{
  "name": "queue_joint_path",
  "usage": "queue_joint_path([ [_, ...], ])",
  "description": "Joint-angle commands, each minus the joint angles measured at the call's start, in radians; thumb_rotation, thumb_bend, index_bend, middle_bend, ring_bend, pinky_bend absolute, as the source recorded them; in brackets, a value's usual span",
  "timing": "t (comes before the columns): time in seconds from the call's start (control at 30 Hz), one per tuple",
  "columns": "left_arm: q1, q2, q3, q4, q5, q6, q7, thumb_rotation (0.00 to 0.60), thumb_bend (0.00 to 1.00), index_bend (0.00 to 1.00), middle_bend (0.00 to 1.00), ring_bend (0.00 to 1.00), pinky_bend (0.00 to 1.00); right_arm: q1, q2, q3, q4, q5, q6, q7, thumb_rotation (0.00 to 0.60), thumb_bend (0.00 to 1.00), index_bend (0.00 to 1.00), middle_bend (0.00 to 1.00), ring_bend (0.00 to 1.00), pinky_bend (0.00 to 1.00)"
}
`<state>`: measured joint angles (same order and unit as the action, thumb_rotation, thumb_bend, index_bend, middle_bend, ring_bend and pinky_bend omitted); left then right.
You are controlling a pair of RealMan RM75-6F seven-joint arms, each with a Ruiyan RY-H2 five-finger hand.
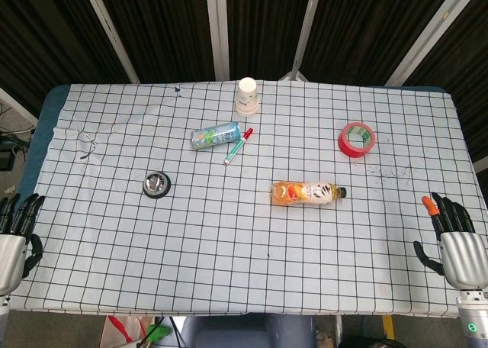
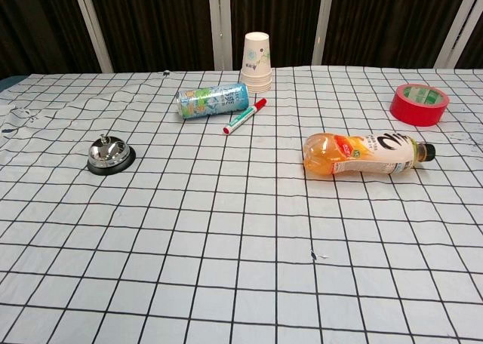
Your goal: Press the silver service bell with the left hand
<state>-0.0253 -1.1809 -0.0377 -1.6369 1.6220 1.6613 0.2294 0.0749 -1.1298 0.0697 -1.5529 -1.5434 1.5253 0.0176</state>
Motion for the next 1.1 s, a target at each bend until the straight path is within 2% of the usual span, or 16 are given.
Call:
queue_joint_path([
  [0.03, 0.000, 0.001, -0.001, -0.002, -0.002, -0.002, 0.001, 0.600, 1.00, 0.05, 0.09, 0.00, 0.05, 0.001, 0.000, 0.000, 0.000, 0.000, -0.001, -0.001, 0.600, 0.39, 0.09, 0.00, 0.02, 0.10],
  [0.4, -0.001, 0.003, 0.004, -0.005, 0.008, -0.007, -0.003, 0.600, 1.00, 0.05, 0.09, 0.00, 0.05, 0.001, 0.000, -0.002, -0.001, -0.003, -0.001, -0.004, 0.600, 0.39, 0.09, 0.00, 0.02, 0.10],
  [0.67, -0.040, -0.013, 0.009, -0.004, 0.028, -0.070, 0.034, 0.600, 1.00, 0.05, 0.09, 0.00, 0.05, 0.000, 0.003, -0.006, -0.001, -0.002, -0.007, 0.001, 0.600, 0.39, 0.09, 0.00, 0.02, 0.10],
  [0.87, -0.129, -0.029, 0.003, 0.016, 0.021, -0.213, -0.041, 0.600, 1.00, 0.05, 0.09, 0.00, 0.05, -0.006, 0.008, -0.010, -0.004, -0.011, 0.006, 0.015, 0.600, 0.39, 0.09, 0.00, 0.02, 0.10],
  [1.1, -0.258, -0.112, -0.067, 0.100, -0.041, -0.366, -0.054, 0.600, 1.00, 0.05, 0.09, 0.00, 0.05, -0.001, 0.007, -0.008, 0.000, -0.004, -0.006, 0.017, 0.600, 0.39, 0.09, 0.00, 0.02, 0.10],
])
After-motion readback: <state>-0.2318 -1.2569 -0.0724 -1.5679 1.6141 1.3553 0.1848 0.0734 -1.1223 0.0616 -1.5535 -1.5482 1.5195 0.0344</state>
